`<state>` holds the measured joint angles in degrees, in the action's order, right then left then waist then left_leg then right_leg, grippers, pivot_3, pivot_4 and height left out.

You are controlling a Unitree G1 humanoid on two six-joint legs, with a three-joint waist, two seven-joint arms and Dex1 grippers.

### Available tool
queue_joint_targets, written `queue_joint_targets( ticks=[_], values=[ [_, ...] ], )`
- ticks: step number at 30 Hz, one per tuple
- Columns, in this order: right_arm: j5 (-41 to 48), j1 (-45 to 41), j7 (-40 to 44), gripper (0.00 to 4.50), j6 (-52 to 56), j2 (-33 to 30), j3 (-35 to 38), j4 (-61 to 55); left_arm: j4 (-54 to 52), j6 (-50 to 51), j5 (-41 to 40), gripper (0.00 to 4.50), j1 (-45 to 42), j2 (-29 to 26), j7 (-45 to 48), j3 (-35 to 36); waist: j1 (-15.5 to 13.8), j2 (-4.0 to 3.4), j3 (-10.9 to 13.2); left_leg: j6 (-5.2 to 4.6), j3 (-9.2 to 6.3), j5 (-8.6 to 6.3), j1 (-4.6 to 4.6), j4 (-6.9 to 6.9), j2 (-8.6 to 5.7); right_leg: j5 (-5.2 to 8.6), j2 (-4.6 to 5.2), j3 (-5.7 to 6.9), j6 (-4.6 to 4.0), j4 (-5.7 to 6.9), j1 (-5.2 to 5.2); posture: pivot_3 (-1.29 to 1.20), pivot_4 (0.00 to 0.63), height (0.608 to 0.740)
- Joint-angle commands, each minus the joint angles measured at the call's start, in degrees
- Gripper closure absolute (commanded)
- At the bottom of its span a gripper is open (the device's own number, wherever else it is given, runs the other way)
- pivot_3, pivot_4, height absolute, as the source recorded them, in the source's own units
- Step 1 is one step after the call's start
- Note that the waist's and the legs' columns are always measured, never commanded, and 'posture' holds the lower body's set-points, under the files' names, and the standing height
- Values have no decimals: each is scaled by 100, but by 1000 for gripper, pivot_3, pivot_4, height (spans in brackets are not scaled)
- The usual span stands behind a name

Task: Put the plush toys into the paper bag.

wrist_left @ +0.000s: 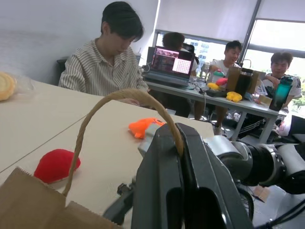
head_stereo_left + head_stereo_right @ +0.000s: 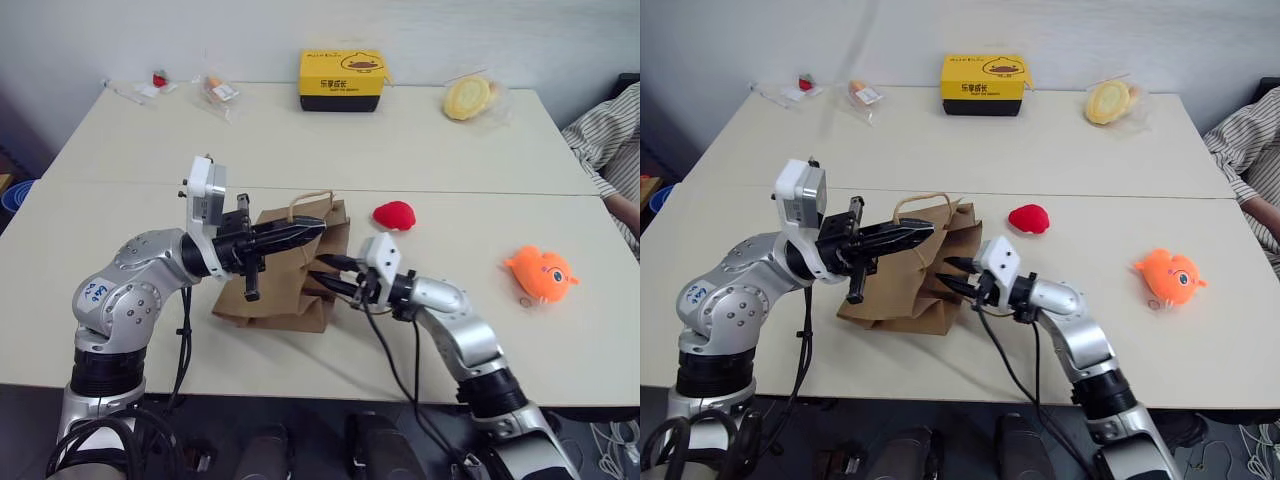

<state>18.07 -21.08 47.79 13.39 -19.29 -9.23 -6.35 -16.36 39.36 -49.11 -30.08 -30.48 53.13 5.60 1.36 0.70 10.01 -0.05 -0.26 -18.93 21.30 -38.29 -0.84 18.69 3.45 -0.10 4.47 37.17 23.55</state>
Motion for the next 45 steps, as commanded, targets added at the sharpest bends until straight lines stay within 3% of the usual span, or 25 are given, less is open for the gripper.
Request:
queue_joint_targets(
  ticks=[1,5,11,16,21,24,30,36,39,45],
  values=[
    [647,321,80,1408,284,-428,728,-983,92,-158,95,4500,-102,-62,258,-83,-17,-1,0,-1,1,0,1,1,0,0,0,0,0,-8,-1,0,150,740],
    [1841,1149,168,17,578,-772,1841,-1780,336,-408,369,4500,-217,-90,596,-261,-38,-1,0,-2,0,-1,-1,6,0,0,-1,0,0,-17,-5,0,150,740],
    [1906,3027,418,17,-260,-1089,3576,-1977,670,-642,570,4500,-438,32,890,-452,-146,-2,1,-8,6,-2,-4,9,0,0,-1,-3,1,-22,-13,0,150,740],
    [985,5091,161,17,-1955,-303,5009,-1304,824,-761,729,4500,-462,153,1047,-637,-223,-3,0,-11,9,-1,-10,12,-3,-1,-2,-7,2,-23,-14,0,150,740],
    [171,5738,-614,17,-2712,84,5410,-650,937,-840,805,4500,-491,233,1089,-651,-112,-6,0,-18,34,-4,-28,18,-4,-1,-1,-34,3,-24,-17,0,150,740],
    [-56,5683,-1133,17,-2452,-26,5378,-729,935,-824,819,4500,-473,262,1092,-638,-13,-7,0,-26,49,-8,-47,20,-2,-3,-1,-47,5,-10,-19,0,150,740],
    [-376,4618,-1239,17,-1626,-1311,4841,-899,888,-732,795,4500,-479,271,1072,-606,14,-15,2,-15,68,-2,-80,29,-3,-2,-6,-64,3,2,-33,0,150,740],
    [-867,2950,-1034,17,-619,-2801,3876,277,796,-621,766,4500,-514,250,992,-578,-103,-13,4,-19,59,3,-75,21,-7,-2,-4,-54,3,-5,-39,0,150,740],
    [-1103,2232,-917,555,-508,-3120,3332,1037,753,-536,737,4500,-521,186,1005,-549,-140,-14,4,-19,57,4,-71,21,-5,-2,-6,-48,3,-9,-39,0,150,740],
    [-1187,1722,-709,2627,525,-3394,2724,1492,743,-452,743,4500,-601,38,1030,-466,-136,-14,4,-21,49,4,-55,17,-4,-2,-3,-40,4,-19,-37,0,150,740]
  ],
)
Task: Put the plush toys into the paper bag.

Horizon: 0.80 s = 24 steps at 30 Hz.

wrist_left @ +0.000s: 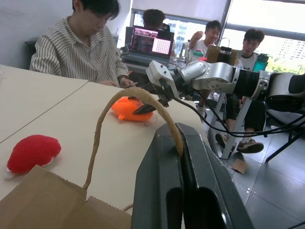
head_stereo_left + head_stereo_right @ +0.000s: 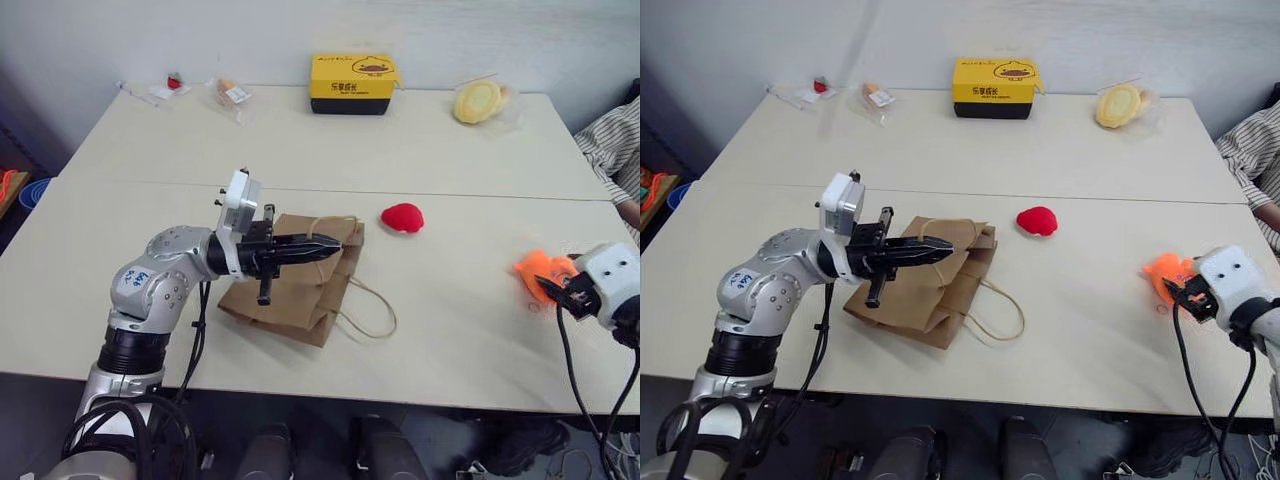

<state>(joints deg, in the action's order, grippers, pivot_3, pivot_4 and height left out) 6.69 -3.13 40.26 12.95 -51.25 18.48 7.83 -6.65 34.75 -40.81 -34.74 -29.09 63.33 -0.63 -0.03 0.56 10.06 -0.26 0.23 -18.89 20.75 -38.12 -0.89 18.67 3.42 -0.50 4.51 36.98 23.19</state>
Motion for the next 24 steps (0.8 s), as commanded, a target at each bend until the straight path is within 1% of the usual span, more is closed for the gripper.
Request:
queue_joint_targets(
  ticks=[1,4,6,9,10,13,15,17,19,22,24],
  values=[
    [40,-91,99,2934,867,-225,-36,-21,-242,22,-99,4500,-134,-127,11,172,0,0,0,0,0,0,0,-3,0,0,0,0,1,0,0,0,150,740],
    [309,-58,259,3908,1704,-346,60,-377,-279,46,-120,4500,-116,-187,10,206,-14,3,-1,-1,-7,0,0,-8,0,-1,2,4,2,-2,-6,0,150,740],
    [450,-9,370,4446,2004,-431,129,-556,-295,49,-120,4500,-99,-206,6,218,-23,3,-1,-1,-15,-1,1,-8,0,-1,3,10,2,-7,-10,0,150,740],
    [582,1,558,4478,1738,-460,218,-616,-280,34,-99,4500,-94,-207,14,230,-32,3,-1,-2,-22,-1,5,-8,0,-1,3,15,2,-11,-11,0,150,740],
    [680,-26,732,4478,1426,-435,273,-641,-264,27,-96,4500,-106,-206,21,235,-29,3,-1,-2,-22,-1,6,-8,0,-1,3,16,2,-11,-11,0,150,740],
    [1545,-116,1849,4478,530,-241,443,-1280,-178,120,-247,4500,-230,-188,40,345,9,3,1,-1,-20,-1,6,-7,-1,-1,0,16,3,-11,-11,0,150,740],
    [2164,-200,2254,4478,650,-146,405,-1898,-148,312,-407,4500,-287,-253,126,416,42,1,2,0,-19,-1,3,-5,5,-2,-8,14,3,-10,-10,0,150,740],
    [2594,-389,2360,4478,944,-102,129,-2502,-136,557,-565,4500,-328,-385,279,443,47,1,2,2,-19,0,1,-4,7,-2,-9,15,4,-7,-10,0,150,740],
    [2773,-651,2348,4478,1166,-37,-349,-3019,-123,679,-626,4500,-362,-480,355,427,66,1,2,4,-20,0,0,-4,8,-2,-9,14,4,-5,-10,0,150,740],
    [2813,-1192,2042,4478,1597,190,-1121,-3465,-89,734,-653,4500,-429,-488,362,394,26,5,4,7,-32,0,2,-6,8,-2,-4,19,3,-11,-10,0,150,740],
    [2596,-1521,1909,4478,1688,349,-1587,-3517,-81,767,-672,4500,-475,-453,359,367,5,4,4,7,-35,0,10,-10,5,-2,1,21,3,-12,-6,0,150,740]
  ],
)
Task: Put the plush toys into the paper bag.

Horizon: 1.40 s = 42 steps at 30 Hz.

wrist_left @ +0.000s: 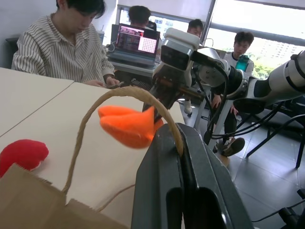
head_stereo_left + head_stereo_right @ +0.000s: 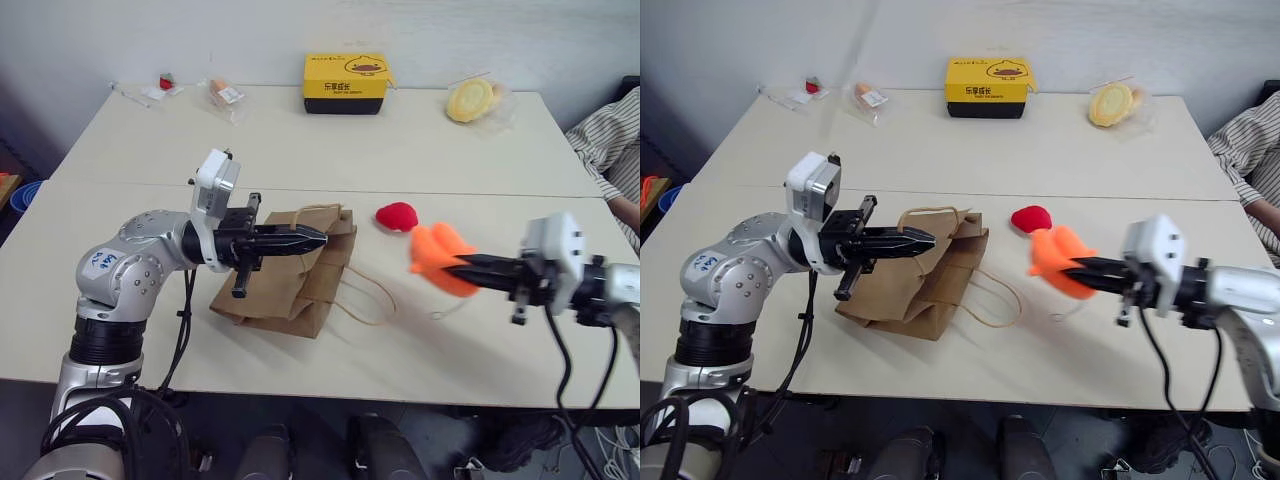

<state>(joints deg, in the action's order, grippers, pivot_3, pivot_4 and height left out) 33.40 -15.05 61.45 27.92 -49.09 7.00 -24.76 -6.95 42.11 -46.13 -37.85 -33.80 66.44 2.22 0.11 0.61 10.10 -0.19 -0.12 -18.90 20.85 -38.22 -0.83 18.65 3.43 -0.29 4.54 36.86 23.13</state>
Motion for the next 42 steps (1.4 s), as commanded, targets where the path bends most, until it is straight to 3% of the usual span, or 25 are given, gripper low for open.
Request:
queue_joint_targets(
  ticks=[1,9,12,16,20,26,35,41,42],
  values=[
    [-159,-446,-245,4478,221,181,-596,-249,-50,40,-145,4500,-179,37,45,68,-25,0,0,0,-7,0,21,-10,-2,0,4,6,0,2,16,0,150,740],
    [-753,-1706,-453,4478,1239,480,-2046,94,-38,-5,-159,4500,-252,279,-65,23,-4,0,0,0,-21,0,64,-31,-7,0,7,18,0,4,47,0,150,740],
    [-1024,-2168,-685,4478,1470,873,-2479,358,-58,-16,-165,4500,-221,345,-75,11,22,0,0,0,-22,0,64,-32,-7,0,7,19,0,6,47,0,150,740],
    [-934,-2633,-1025,4478,2262,1582,-2729,558,-113,-31,-189,4500,-192,447,-97,15,37,0,0,3,-19,2,65,-30,-6,0,4,16,0,16,57,0,150,740],
    [-1377,-2901,-1071,4478,2256,1666,-3093,1048,-138,-25,-209,4500,-153,516,-93,9,-5,1,0,3,-21,2,68,-33,-7,0,6,19,0,16,55,0,150,740],
    [-1620,-3217,-1325,4478,2384,2034,-3069,1785,-204,-63,-215,4500,0,639,-102,-9,21,1,0,-1,-24,0,72,-42,-15,0,11,19,0,15,55,0,150,740],
    [-916,-2822,-1852,4478,2779,3322,-2071,2007,-282,-107,-189,4500,214,703,-194,33,145,1,0,2,-28,1,72,-30,-12,0,8,21,0,48,60,0,150,740],
    [-1218,-2351,-1530,4478,1791,3150,-2286,1966,-239,-195,-134,4500,298,630,-226,97,144,1,0,2,-26,1,72,-31,-16,0,9,19,0,48,59,0,150,740],
    [-1209,-2290,-1381,4201,1659,3072,-2323,1942,-236,-211,-118,4500,313,605,-222,96,144,1,0,2,-26,1,72,-31,-17,0,10,19,0,47,59,0,150,740]
  ],
)
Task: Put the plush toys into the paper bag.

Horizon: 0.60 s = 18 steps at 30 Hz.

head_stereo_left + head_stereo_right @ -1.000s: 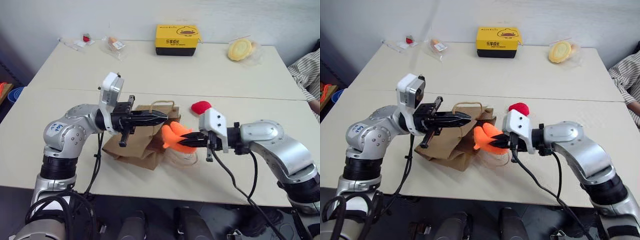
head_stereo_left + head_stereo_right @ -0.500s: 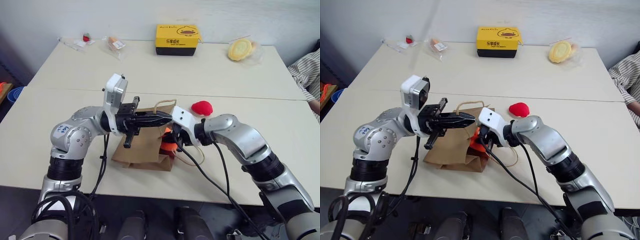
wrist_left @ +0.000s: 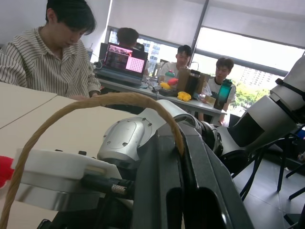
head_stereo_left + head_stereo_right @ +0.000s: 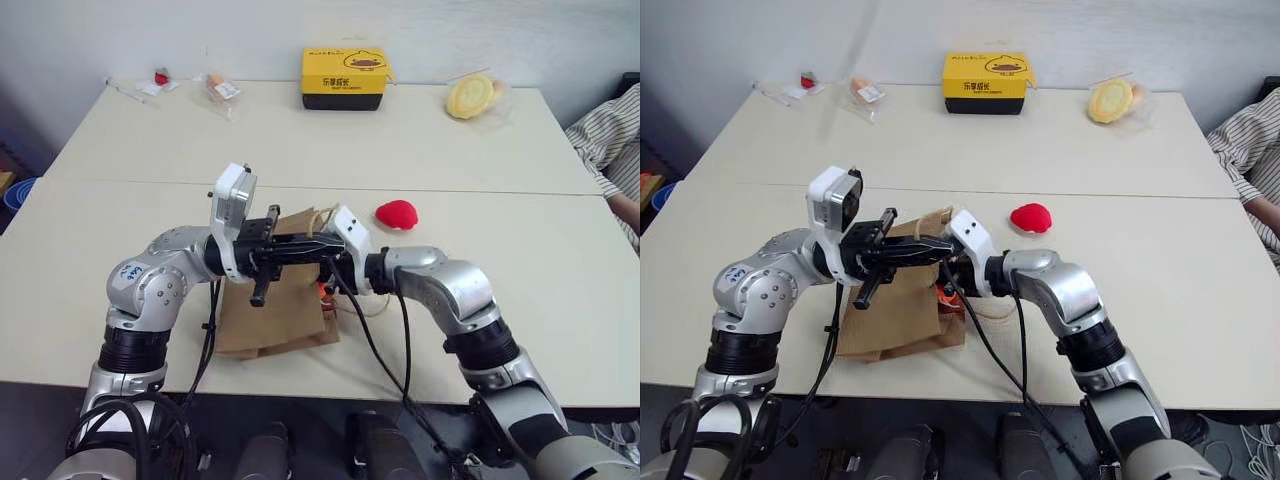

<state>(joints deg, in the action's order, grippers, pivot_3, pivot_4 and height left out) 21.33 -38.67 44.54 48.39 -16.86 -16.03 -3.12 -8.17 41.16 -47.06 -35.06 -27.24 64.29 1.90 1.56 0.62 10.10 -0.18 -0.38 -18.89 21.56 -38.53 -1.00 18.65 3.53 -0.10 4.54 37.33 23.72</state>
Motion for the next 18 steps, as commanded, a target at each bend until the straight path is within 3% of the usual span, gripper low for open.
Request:
queue_joint_targets(
  ticks=[1,2,6,12,18],
  values=[
    [-3,123,402,3882,-513,-204,-36,-235,-110,-136,-2,4500,46,-76,0,124,0,0,0,0,-1,0,0,0,0,0,0,0,0,0,0,0,150,740],
    [-20,182,569,3723,-717,-288,-77,-260,-106,-151,13,4500,60,-102,7,125,2,0,0,0,-1,0,0,0,0,0,0,1,0,0,0,0,150,740],
    [38,383,996,2268,-1403,-479,99,-241,-115,-183,21,4500,81,-187,-1,156,2,0,0,0,0,0,-1,2,1,0,-1,0,0,-2,0,0,150,740],
    [804,711,1572,80,-1371,-999,963,-540,-320,-11,-151,4500,138,-524,97,265,-2,1,1,0,-1,0,0,3,2,0,-1,0,0,-4,-1,0,150,740],
    [1494,1441,1813,31,-1151,-1799,1947,-1250,-376,-67,-45,4500,325,-1054,366,332,-13,1,1,0,-4,0,-5,24,3,0,0,2,0,-36,-7,0,150,740]
  ],
)
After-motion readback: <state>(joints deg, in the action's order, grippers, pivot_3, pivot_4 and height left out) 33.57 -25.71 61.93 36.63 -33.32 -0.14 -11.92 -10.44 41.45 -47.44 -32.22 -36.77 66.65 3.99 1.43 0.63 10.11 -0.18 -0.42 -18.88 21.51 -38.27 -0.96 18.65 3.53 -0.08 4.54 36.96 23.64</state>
